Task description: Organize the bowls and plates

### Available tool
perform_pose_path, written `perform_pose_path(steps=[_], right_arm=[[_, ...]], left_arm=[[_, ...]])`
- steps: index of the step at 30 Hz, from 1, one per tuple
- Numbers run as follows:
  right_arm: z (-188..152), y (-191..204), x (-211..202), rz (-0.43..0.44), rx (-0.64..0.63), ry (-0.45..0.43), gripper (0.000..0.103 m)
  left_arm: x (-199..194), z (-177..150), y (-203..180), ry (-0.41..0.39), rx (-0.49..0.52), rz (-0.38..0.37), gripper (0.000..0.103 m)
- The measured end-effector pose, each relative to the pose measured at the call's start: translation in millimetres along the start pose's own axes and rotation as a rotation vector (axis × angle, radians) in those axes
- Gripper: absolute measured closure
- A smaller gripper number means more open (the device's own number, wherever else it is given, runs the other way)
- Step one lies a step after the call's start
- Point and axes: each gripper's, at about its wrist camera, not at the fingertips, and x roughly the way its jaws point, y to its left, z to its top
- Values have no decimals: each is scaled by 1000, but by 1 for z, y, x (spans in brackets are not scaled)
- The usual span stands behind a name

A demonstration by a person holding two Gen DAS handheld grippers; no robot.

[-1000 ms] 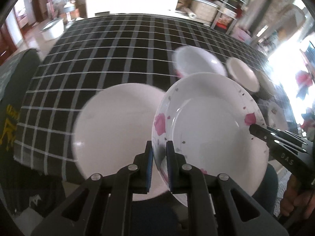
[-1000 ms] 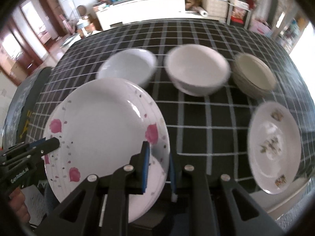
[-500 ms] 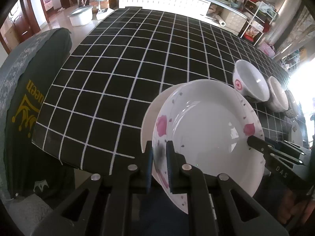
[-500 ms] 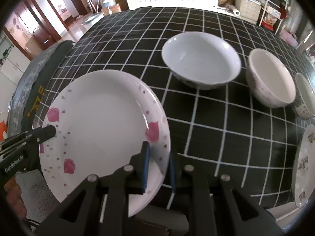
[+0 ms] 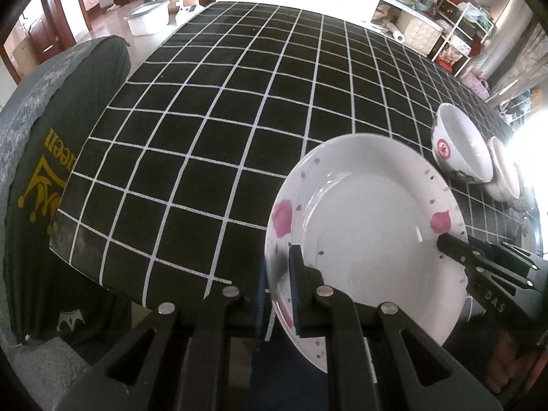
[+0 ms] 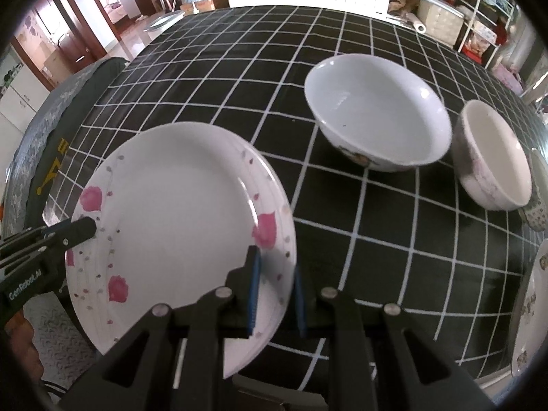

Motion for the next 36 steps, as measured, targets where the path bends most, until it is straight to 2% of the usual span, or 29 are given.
perform_pose_path(steps=[8,15,24,26,33,36], right_arm=[[0,2,0,-17,-33,-14,81],[-3,-4,-3,9,-25,-5,81],[-10,-13,-19,20,12,-18,81],[-11,-16,-26,20,23,-32,81],[-15,-21,-62,31,43,-107,81],[-20,-31,-84,32,72,-167,81]], left_arm=[[2,-1,-1,-8,1,6,92],[-1,-3,1,-7,-10,4,92],[-23,-8,4,-30,-46,63,90],[-31,-9,3,-43,-43,73,91],[-62,-10,-18,-93,-2,37,91],[-77,-10,-38,-101,29,-9,91]])
